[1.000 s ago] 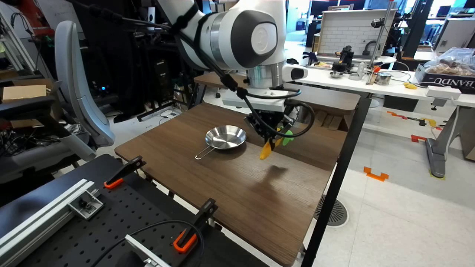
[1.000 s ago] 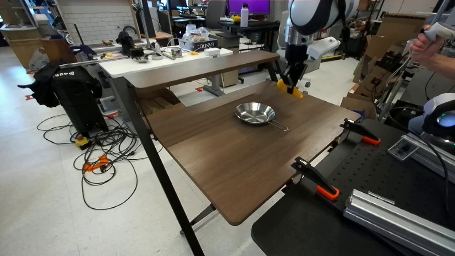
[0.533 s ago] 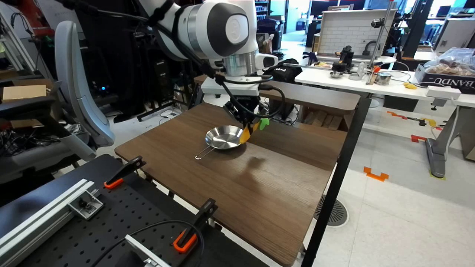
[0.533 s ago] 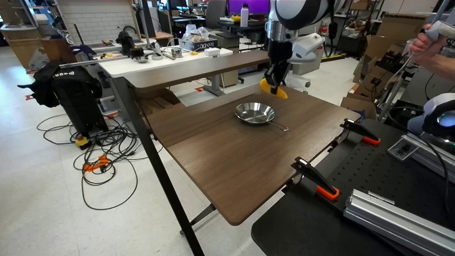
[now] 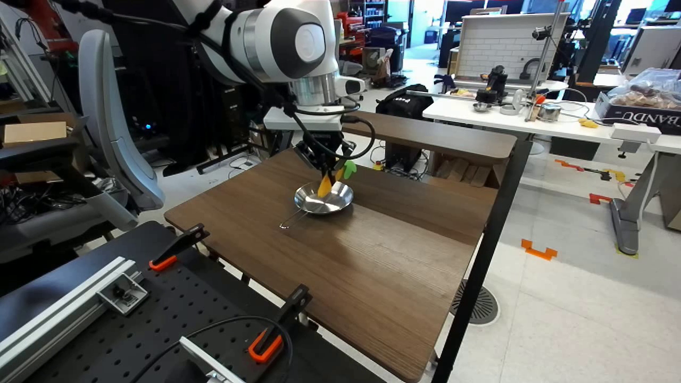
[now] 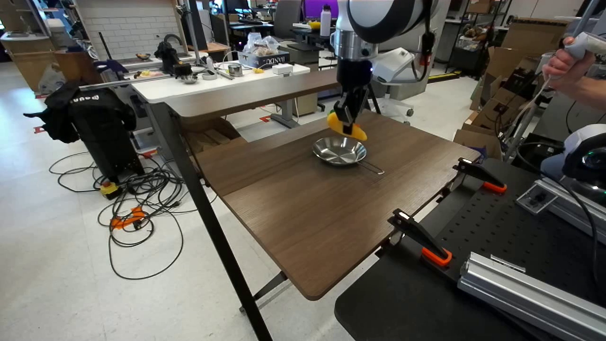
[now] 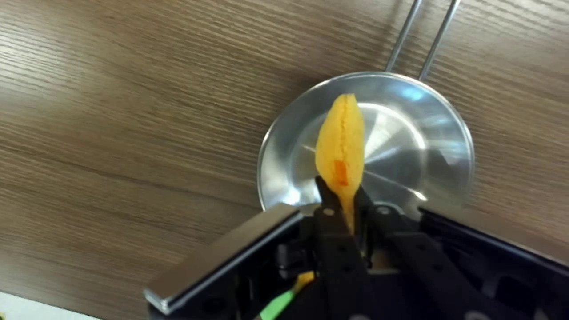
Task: Put the carrot plushie on the pan
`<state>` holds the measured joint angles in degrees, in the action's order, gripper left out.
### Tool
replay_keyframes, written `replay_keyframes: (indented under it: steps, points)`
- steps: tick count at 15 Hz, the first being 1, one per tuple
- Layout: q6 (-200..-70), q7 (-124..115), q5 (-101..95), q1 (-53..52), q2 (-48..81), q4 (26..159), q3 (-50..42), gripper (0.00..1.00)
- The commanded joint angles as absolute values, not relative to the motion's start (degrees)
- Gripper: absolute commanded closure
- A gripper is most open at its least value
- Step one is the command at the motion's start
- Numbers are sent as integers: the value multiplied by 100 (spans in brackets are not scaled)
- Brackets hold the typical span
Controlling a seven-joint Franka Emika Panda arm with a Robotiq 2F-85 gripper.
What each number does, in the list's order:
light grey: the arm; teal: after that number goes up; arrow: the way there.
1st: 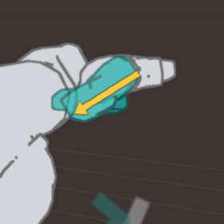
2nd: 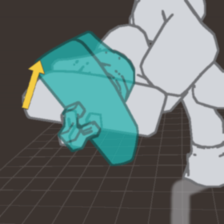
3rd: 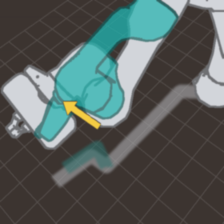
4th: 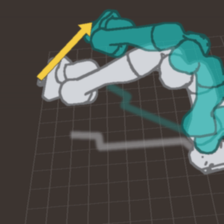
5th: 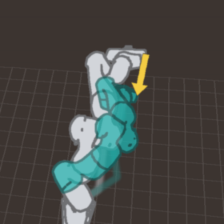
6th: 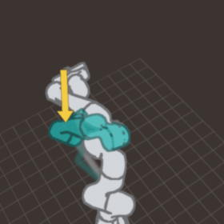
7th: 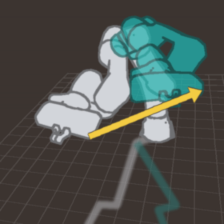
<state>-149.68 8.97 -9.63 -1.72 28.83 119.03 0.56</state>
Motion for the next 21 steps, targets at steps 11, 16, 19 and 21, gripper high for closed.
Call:
replay_keyframes:
  steps: [11,16,19,21]
  points:
    - [-14676,881,-1041,-376,2602,12189,137,17]
    - [-14553,878,-991,-351,2214,12406,159,0]
    - [-14345,883,-956,-335,1825,12606,179,0]
    - [-14202,918,-912,-313,1525,12764,204,0]
